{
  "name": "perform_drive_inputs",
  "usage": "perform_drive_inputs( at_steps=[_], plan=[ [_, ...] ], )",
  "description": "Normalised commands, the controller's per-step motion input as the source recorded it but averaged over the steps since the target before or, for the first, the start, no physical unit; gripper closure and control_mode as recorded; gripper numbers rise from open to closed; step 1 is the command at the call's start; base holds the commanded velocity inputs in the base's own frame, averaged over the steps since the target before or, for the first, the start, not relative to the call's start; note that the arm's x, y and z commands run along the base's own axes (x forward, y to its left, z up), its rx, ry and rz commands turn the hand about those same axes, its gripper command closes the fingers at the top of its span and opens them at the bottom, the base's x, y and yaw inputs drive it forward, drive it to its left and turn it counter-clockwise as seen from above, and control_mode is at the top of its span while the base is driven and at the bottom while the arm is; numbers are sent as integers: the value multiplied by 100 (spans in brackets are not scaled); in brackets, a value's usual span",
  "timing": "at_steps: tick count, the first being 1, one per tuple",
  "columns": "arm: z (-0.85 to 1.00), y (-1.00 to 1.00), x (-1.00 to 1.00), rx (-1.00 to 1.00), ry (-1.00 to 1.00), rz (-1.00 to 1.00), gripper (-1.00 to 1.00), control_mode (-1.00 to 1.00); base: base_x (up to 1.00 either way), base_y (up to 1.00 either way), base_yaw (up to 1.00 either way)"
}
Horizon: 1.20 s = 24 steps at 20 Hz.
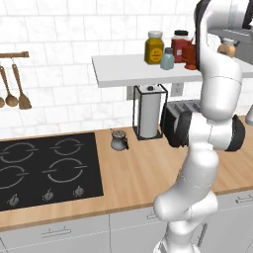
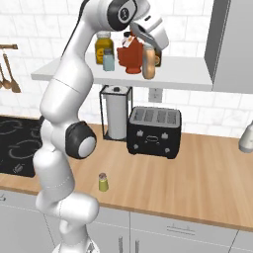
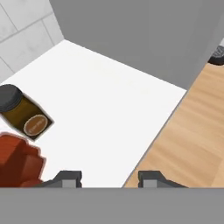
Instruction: Put the shaker and condiment bottle from the counter next to their counterparts in the cabinet.
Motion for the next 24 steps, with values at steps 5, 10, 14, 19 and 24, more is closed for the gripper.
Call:
perform_drive_inputs(
  at_steps=[5, 10, 14, 19, 24],
  plan=[
    [1, -26, 52, 0, 0, 0, 100, -100, 0, 0, 0],
    [1, -21, 56, 4, 1, 0, 100, -100, 0, 0, 0],
    [0, 0, 2, 5, 0, 0, 100, -100, 0, 0, 0],
    [0, -1, 2, 1, 0, 0, 100, -100, 0, 0, 0],
    [0, 0, 0, 0, 0, 0, 100, -100, 0, 0, 0]
  ],
)
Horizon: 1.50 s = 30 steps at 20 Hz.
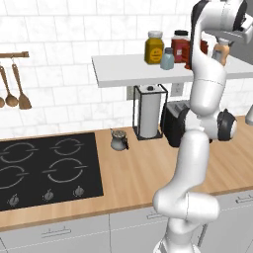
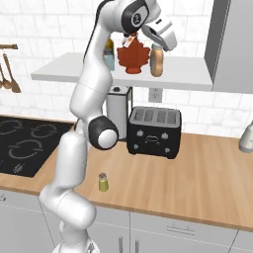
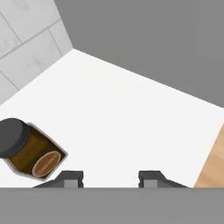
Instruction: Put the shaker and condiment bottle from the counter next to their counterparts in the cabinet.
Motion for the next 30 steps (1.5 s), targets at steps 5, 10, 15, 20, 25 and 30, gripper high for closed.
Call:
perform_drive_inputs(
  at_steps=[5, 10, 15, 20, 25, 30],
  plan=[
    [-16, 10, 18, 0, -1, -1, 100, -100, 0, 0, 0],
    [-4, 8, 43, 0, -3, 0, 100, -100, 0, 0, 0],
    [-5, 0, 11, 0, 0, 0, 100, -100, 0, 0, 0],
    [0, -11, 0, 2, 0, 0, 100, -100, 0, 0, 0],
    [0, -7, 0, 7, 0, 0, -100, -100, 0, 0, 0],
    [18, -28, 0, 12, 0, 0, -100, -100, 0, 0, 0]
  ],
)
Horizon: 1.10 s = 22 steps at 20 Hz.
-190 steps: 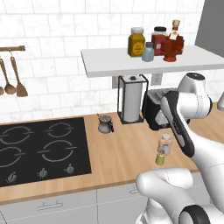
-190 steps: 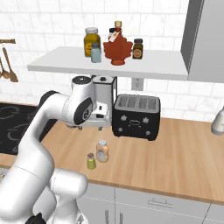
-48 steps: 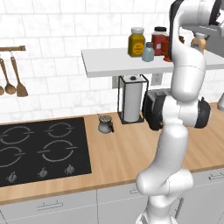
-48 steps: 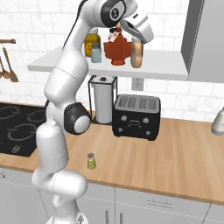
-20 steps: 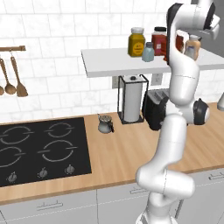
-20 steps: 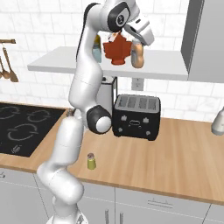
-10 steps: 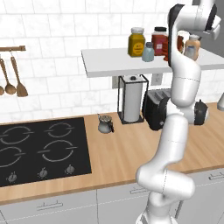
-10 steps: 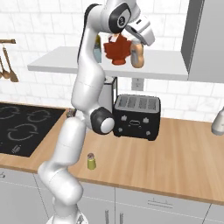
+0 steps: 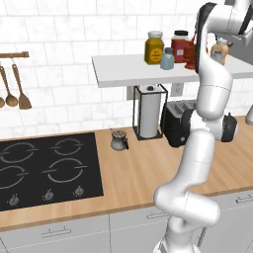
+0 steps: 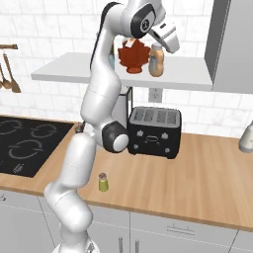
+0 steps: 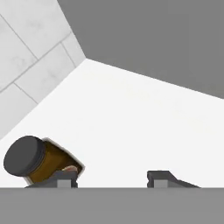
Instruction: Put the shaker and condiment bottle from the counter next to their counterparts in the cabinet.
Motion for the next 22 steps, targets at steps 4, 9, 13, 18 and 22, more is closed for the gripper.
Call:
perform_drive_inputs(
  at_steps=[4, 9, 13, 18, 22],
  plan=[
    [58, -17, 1, 13, 0, 0, -100, -100, 0, 0, 0],
    [63, -3, 0, 10, 0, 0, -100, -100, 0, 0, 0],
    [63, 0, 0, 11, 0, 0, -100, -100, 0, 0, 0],
    [14, 0, -61, 7, 0, -6, -100, -100, 0, 0, 0],
    [-31, 0, -100, 0, 2, -9, -100, -100, 0, 0, 0]
  ],
)
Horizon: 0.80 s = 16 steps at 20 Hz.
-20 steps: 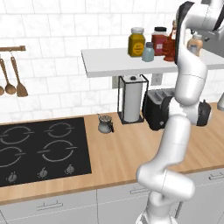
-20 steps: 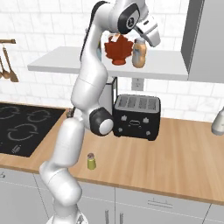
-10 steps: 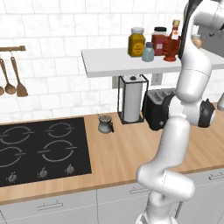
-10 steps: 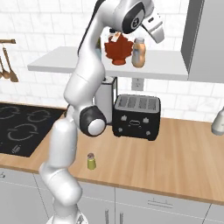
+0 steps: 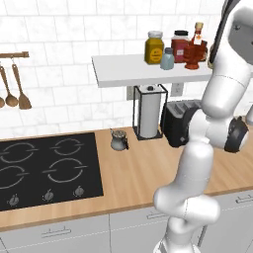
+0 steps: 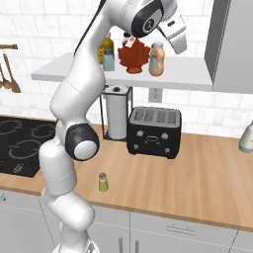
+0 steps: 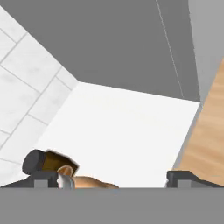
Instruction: Put the shaker and condiment bottle from the counter next to their counterparts in the cabinet.
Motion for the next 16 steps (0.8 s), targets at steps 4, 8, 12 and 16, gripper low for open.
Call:
perform_drive_inputs(
  at_steps=[4, 8, 12, 16],
  plan=[
    [-42, 0, -100, 0, 0, -7, -100, -100, 0, 0, 0],
    [-49, 9, -100, 0, 0, -5, -100, -100, 0, 0, 0],
    [-34, 19, -85, 2, -1, -1, -100, -100, 0, 0, 0],
    [-28, 54, -59, 0, 0, 0, -100, -100, 0, 0, 0]
  ],
)
